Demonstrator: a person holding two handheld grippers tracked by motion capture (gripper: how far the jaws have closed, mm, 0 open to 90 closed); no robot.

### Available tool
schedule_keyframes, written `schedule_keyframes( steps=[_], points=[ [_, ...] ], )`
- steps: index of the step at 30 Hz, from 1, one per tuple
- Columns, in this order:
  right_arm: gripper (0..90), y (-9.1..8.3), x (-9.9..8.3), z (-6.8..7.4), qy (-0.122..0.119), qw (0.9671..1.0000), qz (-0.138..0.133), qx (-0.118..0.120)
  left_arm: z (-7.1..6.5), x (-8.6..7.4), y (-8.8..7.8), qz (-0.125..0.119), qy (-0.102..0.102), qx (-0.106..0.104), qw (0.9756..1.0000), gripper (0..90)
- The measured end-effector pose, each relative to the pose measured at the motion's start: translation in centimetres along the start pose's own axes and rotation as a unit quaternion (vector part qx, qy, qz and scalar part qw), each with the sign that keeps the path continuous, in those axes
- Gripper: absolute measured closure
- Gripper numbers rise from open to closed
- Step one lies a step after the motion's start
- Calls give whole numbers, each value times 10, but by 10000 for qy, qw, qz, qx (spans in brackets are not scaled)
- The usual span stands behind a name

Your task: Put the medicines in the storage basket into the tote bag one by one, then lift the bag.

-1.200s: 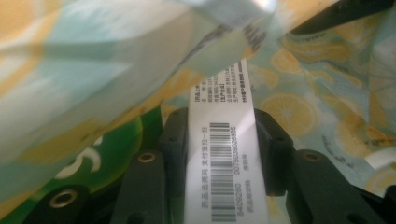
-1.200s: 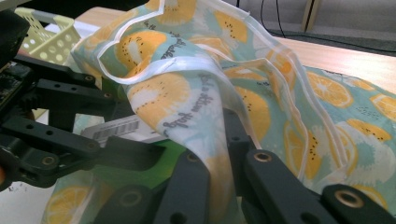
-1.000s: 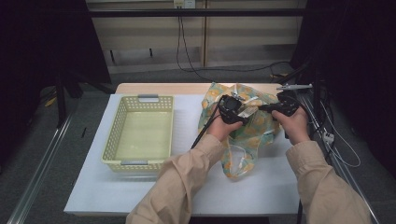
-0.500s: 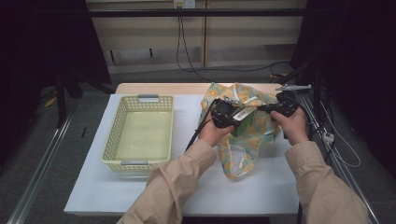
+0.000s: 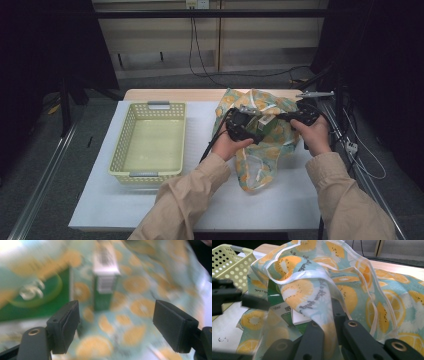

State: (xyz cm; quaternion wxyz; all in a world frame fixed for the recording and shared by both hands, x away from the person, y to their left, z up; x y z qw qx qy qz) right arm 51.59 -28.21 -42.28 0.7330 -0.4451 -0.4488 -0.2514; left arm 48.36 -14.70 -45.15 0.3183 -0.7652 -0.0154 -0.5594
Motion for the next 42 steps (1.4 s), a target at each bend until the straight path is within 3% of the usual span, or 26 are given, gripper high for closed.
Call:
schedule_keyframes(
  steps=[8,12,16,18,19,20,21,22,23,24,25,29,30,34,36,37,42],
  points=[
    [900,4,-4,3,-4,10000,63,8,-4,-32,3,343,123,-277,9990,177],
    [900,4,-5,0,-3,10000,90,-14,-7,-43,9,551,409,-387,9969,178],
    [900,4,-3,-1,-6,9999,96,-29,-4,-50,12,668,503,-363,9958,277],
    [900,5,-2,-2,-20,10000,86,-24,1,-55,12,831,653,-100,9944,395],
    [900,5,-2,-2,-21,10000,74,-21,0,-57,13,846,633,-242,9941,448],
    [900,5,-2,-2,-9,10000,62,-17,2,-59,12,917,650,-115,9936,478],
    [900,5,-2,-2,3,10000,72,-13,2,-61,11,980,660,-217,9928,572],
    [900,5,-3,-2,2,10000,77,-11,2,-61,11,946,552,-217,9937,664],
    [900,5,-3,-3,10,10000,67,-3,4,-61,8,1031,546,-108,9931,741],
    [900,5,-3,-3,30,10000,57,-1,4,-60,5,1019,446,-229,9935,863],
    [900,4,-3,-3,28,10000,70,1,3,-55,4,893,324,-225,9952,900],
    [900,-1,1,-3,-8,10000,24,-1,3,-23,-17,471,250,-99,9985,900],
    [900,-3,3,-3,-22,10000,19,-17,5,-13,-23,422,366,17,9984,900],
    [900,-12,19,-2,-78,9999,-94,-64,11,32,-50,55,324,157,9993,900],
    [900,-17,29,-2,-128,9998,-151,-99,15,56,-63,-153,336,248,9990,900],
    [900,-19,34,-1,-136,9997,-191,-98,17,67,-69,-216,436,333,9983,900],
    [900,-26,59,1,-248,9992,-301,-130,17,113,-89,-508,572,442,9961,900]
  ],
)
Point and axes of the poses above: each handheld gripper's, and its own axes: y roughly forward along the jaws, x roughly out of its top, z roughly to its left, the point moved 9 cm from there along y, roughly forward along the jaws, and after that the axes turned 10 degrees about -z, right-handed, at the moved point
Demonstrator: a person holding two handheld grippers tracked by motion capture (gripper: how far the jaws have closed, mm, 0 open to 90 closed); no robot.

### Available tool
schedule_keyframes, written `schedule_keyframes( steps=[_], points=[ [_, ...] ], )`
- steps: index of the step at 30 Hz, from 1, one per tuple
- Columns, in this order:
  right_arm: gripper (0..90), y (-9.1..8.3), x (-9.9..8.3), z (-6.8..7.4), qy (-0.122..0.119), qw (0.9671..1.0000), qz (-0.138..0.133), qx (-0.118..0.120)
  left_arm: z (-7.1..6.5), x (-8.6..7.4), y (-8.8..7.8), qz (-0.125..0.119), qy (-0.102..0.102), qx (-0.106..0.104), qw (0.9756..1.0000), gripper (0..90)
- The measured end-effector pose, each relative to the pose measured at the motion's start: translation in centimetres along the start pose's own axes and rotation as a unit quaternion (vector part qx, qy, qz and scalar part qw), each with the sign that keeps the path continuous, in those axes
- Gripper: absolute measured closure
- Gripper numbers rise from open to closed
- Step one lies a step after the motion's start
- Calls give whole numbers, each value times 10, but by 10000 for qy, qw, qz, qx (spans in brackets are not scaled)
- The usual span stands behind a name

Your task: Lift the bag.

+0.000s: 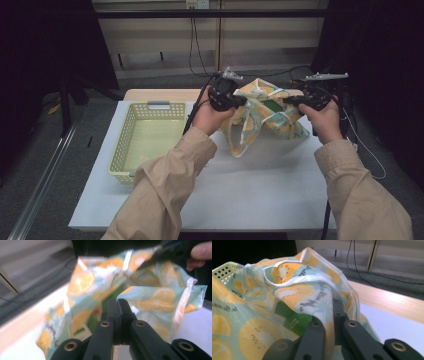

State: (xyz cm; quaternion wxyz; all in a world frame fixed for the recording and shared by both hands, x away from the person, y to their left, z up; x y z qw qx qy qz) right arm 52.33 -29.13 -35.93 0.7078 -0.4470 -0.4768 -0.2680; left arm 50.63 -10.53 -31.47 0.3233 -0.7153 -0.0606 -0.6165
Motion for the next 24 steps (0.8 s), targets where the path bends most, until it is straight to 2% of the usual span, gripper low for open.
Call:
schedule_keyframes(
  steps=[2,6,10,12,17,22,23,24],
  points=[
    [900,-1,11,1,-52,10000,-62,-20,2,15,-3,-106,76,6,9999,900],
    [900,-5,37,4,-152,9996,-225,-35,6,42,-10,-367,102,60,9993,900],
    [900,-9,55,3,-191,9992,-346,-53,11,55,-15,-508,67,71,9987,900],
    [900,-11,57,3,-194,9992,-355,-35,11,53,-14,-468,66,44,9989,900],
    [900,-11,50,3,-137,9993,-336,57,6,44,-13,-302,92,-83,9995,900],
    [900,-11,34,11,-100,9993,-278,227,1,28,-14,-189,-66,-257,9995,892],
    [896,-11,30,14,-79,9993,-246,275,0,23,-14,-160,-163,-326,9992,853],
    [855,-11,26,17,30,9990,-229,386,0,19,-14,-165,-301,-314,9989,743]
  ],
)
Point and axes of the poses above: each handheld gripper's, and its own axes: y roughly forward along the jaws, x roughly out of its top, z roughly to its left, the point moved 9 cm from there along y, roughly forward along the jaws, and after that the axes turned 10 degrees about -z, right-handed, at the moved point
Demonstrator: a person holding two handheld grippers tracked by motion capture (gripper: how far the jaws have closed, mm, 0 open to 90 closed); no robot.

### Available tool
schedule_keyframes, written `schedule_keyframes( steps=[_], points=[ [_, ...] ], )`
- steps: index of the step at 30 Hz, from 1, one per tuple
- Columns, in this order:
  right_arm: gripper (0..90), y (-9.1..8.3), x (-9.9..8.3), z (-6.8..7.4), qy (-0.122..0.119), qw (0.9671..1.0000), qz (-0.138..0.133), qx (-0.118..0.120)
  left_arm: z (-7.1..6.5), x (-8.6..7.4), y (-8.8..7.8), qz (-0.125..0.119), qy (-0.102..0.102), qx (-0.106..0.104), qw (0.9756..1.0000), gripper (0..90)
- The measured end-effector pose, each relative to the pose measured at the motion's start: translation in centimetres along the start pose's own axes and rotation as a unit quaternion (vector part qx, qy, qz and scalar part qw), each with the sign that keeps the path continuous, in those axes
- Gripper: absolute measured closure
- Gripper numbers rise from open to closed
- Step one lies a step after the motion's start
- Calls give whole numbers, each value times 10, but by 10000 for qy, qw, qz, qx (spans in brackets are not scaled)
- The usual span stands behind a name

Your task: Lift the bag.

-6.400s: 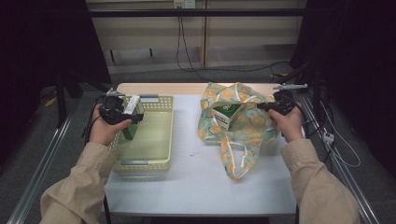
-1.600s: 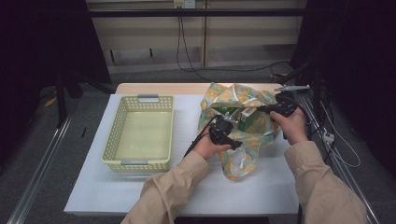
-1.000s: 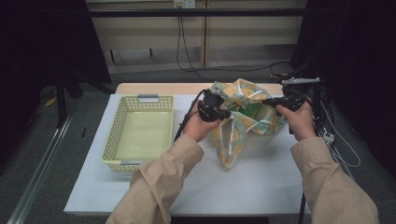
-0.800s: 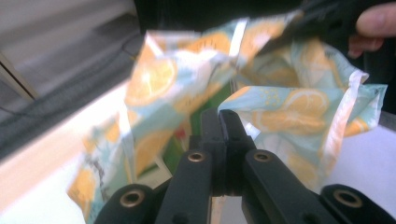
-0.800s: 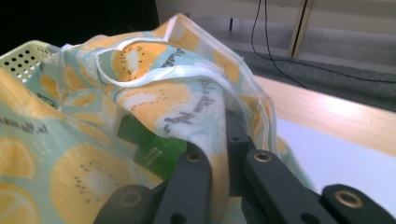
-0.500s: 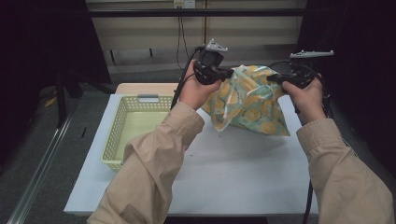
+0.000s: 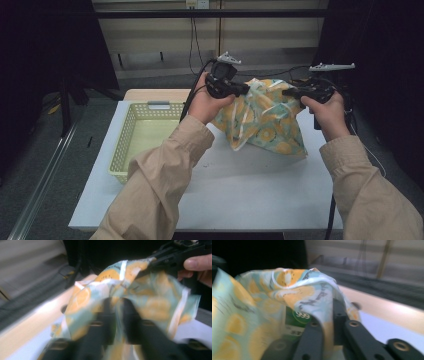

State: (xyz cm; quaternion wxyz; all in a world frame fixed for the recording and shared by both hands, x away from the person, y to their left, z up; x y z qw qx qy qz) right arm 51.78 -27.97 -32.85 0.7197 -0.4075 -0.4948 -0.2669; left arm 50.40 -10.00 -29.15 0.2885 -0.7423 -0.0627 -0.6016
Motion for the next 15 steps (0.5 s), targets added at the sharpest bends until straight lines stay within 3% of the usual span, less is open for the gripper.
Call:
schedule_keyframes(
  steps=[1,3,4,6,10,15],
  points=[
    [776,1,-4,3,141,9999,10,78,1,-4,-2,-3,-69,26,10000,611],
    [669,1,-10,10,166,9997,-3,195,2,-11,-6,20,-178,-5,9998,516],
    [583,2,-14,15,182,9993,21,322,4,-13,-8,-24,-287,39,9996,425],
    [447,1,-19,22,141,9994,27,325,7,-19,-15,-26,-390,73,9992,280],
    [200,-2,-29,34,241,9989,21,413,11,-35,-29,11,-476,111,9988,181],
    [146,-13,-37,54,295,9972,13,683,10,-53,-53,4,-471,81,9989,144]
  ],
)
Point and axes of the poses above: each handheld gripper's, and its own axes: y roughly forward along the jaws, x roughly out of its top, z roughly to its left, the point moved 9 cm from there along y, roughly forward along the jaws, and after that the axes turned 10 degrees about -z, right-handed, at the moved point
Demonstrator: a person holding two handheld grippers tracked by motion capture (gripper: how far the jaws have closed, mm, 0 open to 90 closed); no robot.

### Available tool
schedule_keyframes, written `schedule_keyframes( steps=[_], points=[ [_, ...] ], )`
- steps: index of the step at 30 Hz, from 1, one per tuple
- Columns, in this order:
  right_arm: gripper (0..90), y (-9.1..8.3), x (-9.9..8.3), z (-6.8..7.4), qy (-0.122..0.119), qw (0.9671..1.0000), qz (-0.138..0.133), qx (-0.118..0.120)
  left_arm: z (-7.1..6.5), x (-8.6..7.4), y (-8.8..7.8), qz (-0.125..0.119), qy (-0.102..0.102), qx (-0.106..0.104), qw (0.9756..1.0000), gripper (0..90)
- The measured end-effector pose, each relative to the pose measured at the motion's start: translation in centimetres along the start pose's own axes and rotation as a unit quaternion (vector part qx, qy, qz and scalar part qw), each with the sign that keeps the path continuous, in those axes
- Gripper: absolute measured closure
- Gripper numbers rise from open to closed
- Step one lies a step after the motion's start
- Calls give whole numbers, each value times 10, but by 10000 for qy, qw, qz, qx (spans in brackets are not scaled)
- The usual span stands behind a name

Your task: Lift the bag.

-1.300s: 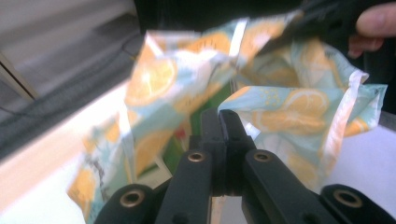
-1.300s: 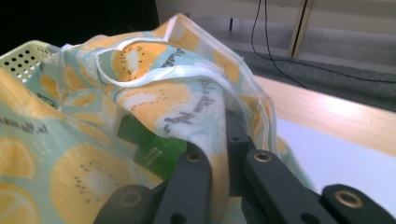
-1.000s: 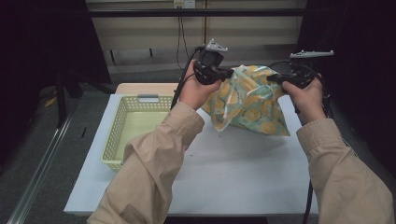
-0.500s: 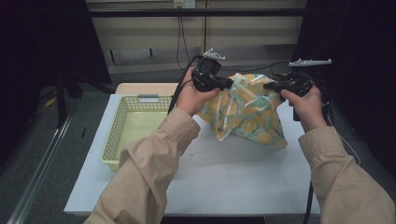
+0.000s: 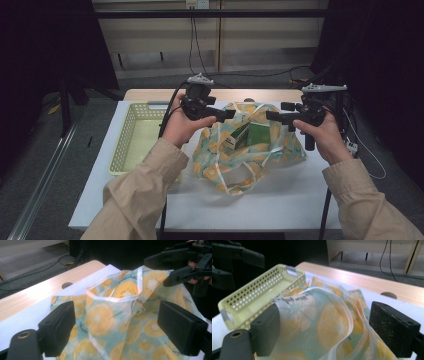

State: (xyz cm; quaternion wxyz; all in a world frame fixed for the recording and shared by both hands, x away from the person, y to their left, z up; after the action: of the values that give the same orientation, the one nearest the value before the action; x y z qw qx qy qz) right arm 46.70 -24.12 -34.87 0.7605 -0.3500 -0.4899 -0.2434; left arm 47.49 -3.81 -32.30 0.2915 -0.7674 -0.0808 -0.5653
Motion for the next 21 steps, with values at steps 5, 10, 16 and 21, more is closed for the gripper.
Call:
schedule_keyframes(
  steps=[5,10,16,21],
  points=[
    [103,-9,-10,18,-60,9999,70,76,8,-15,-23,-27,-62,105,9999,112],
    [99,-19,-13,37,-169,9996,36,203,14,-34,-44,-60,-44,186,9998,99],
    [60,-25,-32,38,-314,9990,54,303,20,-57,-67,-97,-100,177,9997,82],
    [56,-33,-61,31,-407,9987,87,293,22,-81,-84,-121,-64,173,9998,71]
  ],
)
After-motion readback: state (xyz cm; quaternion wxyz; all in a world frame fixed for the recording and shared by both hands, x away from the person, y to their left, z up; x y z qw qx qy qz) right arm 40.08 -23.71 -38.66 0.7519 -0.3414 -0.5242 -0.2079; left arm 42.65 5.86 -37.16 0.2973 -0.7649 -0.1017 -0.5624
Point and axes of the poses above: each handheld gripper's, and its own axes: y roughly forward along the jaws, x roughly out of its top, z roughly to its left, the point moved 9 cm from there along y, roughly forward along the jaws, and after that the axes turned 10 degrees about -z, right-handed, at the moved point
